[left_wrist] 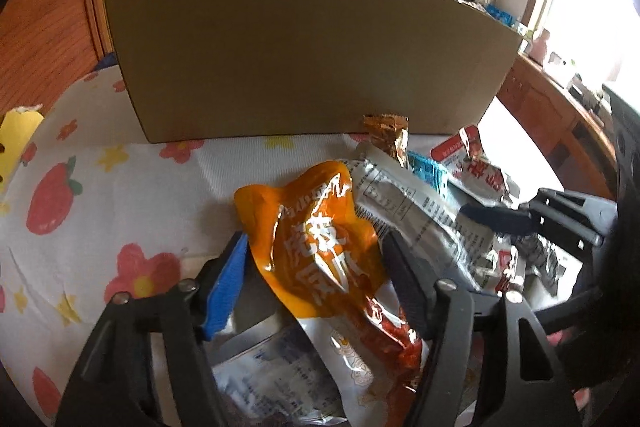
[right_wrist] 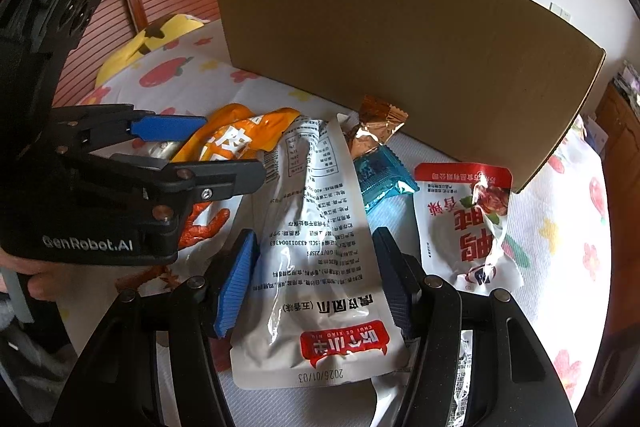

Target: Organize snacks

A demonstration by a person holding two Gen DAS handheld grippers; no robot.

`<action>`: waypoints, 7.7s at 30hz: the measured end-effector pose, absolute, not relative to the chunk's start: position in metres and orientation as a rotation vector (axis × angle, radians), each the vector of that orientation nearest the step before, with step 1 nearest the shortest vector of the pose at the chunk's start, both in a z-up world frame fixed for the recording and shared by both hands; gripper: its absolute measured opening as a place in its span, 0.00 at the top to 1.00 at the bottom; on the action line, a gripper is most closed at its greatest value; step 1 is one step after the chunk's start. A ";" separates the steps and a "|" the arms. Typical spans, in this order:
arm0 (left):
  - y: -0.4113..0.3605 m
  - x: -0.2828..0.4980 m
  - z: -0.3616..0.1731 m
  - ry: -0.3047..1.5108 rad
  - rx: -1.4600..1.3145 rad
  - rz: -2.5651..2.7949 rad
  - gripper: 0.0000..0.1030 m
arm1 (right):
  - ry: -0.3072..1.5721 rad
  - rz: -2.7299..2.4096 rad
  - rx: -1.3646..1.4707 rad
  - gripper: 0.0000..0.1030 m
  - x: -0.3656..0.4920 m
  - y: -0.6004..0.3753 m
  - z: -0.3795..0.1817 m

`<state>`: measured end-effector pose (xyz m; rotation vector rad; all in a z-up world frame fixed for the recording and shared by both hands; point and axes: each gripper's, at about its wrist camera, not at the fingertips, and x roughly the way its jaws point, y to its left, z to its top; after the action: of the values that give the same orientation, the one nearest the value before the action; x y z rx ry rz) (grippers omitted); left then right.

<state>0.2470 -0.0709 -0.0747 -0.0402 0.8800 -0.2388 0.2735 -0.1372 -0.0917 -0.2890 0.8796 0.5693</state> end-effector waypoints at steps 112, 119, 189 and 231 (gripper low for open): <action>-0.022 0.204 0.093 0.504 -0.009 -0.299 0.54 | 0.631 0.445 -0.244 0.47 0.232 -0.164 0.058; -0.023 0.238 0.108 0.472 0.023 -0.294 0.54 | 0.594 0.451 -0.236 0.47 0.259 -0.162 0.072; 0.001 0.271 0.048 0.566 0.098 -0.314 0.43 | 0.689 0.382 -0.110 0.42 0.293 -0.188 0.032; 0.014 0.171 -0.062 0.739 0.068 -0.394 0.38 | 0.901 0.331 -0.146 0.36 0.237 -0.212 -0.085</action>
<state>0.1707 0.0143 -0.0622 0.0683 0.7387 -0.3936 0.2371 -0.2125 -0.0855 -0.1464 0.9013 0.3307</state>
